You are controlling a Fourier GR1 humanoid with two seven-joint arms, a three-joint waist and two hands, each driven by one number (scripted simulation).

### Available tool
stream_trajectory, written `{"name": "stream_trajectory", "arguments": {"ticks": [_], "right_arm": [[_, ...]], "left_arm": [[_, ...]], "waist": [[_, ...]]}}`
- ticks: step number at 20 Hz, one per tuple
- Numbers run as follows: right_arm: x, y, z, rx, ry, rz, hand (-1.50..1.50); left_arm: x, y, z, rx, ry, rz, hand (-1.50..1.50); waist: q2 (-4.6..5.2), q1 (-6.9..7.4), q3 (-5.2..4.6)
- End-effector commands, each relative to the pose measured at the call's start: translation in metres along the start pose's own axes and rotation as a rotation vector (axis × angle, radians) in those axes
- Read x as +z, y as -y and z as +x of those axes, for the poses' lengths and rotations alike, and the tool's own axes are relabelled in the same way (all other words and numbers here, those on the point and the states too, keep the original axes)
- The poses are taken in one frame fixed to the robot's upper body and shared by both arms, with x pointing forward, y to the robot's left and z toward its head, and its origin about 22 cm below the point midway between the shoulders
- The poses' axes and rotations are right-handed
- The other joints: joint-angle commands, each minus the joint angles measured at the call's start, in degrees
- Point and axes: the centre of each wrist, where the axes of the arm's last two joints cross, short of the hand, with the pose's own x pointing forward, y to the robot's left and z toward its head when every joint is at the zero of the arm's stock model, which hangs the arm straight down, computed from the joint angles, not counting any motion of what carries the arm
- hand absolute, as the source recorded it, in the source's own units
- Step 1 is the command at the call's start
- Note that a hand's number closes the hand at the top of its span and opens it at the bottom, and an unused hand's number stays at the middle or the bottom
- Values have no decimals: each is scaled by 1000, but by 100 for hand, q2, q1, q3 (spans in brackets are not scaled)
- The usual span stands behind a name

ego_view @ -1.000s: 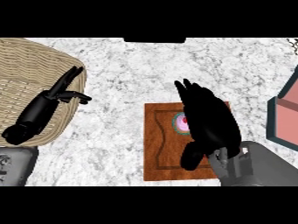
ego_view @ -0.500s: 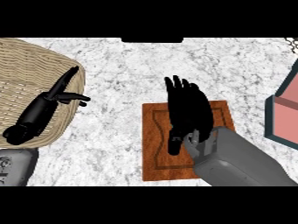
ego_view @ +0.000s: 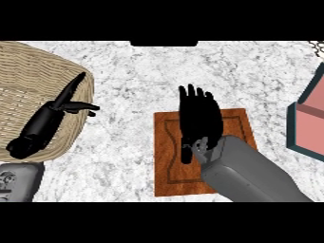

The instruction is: Pick the cupcake from the cutting board and place it in the cardboard box

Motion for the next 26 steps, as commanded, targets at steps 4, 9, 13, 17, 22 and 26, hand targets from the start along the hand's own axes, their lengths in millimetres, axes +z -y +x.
{"name": "stream_trajectory", "arguments": {"ticks": [4, 9, 13, 17, 22, 26], "right_arm": [[-9, -6, 0, 71, -215, 22, -150], [-19, -19, 9, 54, -164, 60, -150], [-19, -31, -1, 42, -180, 62, -150], [-36, -27, -6, 73, -242, 72, -150], [-36, -36, -3, 92, -266, 79, -150], [-28, -57, -24, 41, -248, 90, -150]], "left_arm": [[4, 3, -1, -13, -43, 36, 0], [5, 3, -2, -1, -52, 18, 0], [3, 3, 6, -9, -56, 24, 0], [10, 2, 7, -9, -37, 8, 0], [9, 6, 12, 8, -37, 31, 0], [-11, -4, -2, -15, -40, 41, 0]], "waist": [[3, -23, 6], [22, 11, 8], [14, -7, 9], [17, 33, 8], [14, 26, 9], [24, -62, 8]]}}
